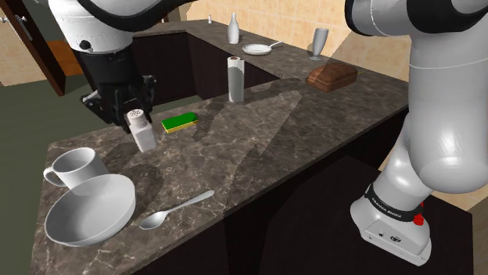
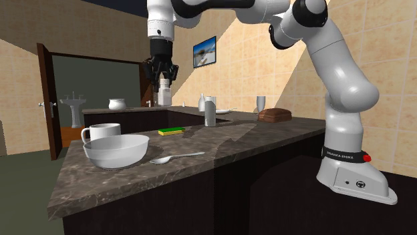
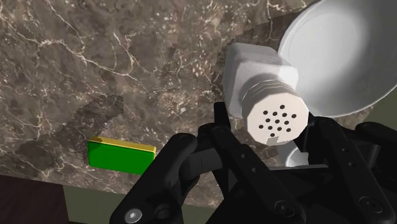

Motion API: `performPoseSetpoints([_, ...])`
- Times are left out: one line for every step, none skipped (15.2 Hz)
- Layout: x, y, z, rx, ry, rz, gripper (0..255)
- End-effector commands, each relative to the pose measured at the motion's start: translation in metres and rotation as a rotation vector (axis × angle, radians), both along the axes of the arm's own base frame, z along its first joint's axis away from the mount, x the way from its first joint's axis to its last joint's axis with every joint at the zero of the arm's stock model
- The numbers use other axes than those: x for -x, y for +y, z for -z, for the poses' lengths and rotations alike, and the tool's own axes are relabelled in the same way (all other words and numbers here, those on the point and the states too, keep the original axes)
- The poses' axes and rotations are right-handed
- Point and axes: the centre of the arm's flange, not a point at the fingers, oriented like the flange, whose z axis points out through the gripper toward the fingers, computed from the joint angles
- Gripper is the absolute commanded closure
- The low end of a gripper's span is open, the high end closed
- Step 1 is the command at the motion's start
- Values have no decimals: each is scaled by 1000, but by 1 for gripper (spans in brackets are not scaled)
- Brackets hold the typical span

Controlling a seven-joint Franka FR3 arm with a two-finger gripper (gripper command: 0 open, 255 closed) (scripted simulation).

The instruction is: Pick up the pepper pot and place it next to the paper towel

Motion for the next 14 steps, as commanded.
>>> performPoseSetpoints([0, -1, -10, 0, 1, 0, 255])
performPoseSetpoints([0, -1, -16, 0, 1, 0, 255])
performPoseSetpoints([0, -1, -21, 0, 1, 0, 255])
performPoseSetpoints([0, -1, -26, 0, 1, 0, 255])
performPoseSetpoints([0, -1, -31, 0, 1, 0, 255])
performPoseSetpoints([0, -1, -37, 0, 1, 0, 255])
performPoseSetpoints([0, -1, -42, 0, 1, 0, 255])
performPoseSetpoints([0, -1, -47, 0, 1, 0, 255])
performPoseSetpoints([0, -1, -53, 0, 1, 0, 255])
performPoseSetpoints([0, -1, -58, 0, 1, 0, 255])
performPoseSetpoints([0, -1, -63, 0, 1, 0, 255])
performPoseSetpoints([0, -1, -68, 0, 1, 0, 255])
performPoseSetpoints([0, -1, -74, 0, 1, 0, 255])
performPoseSetpoints([0, -1, -79, 0, 1, 0, 255])
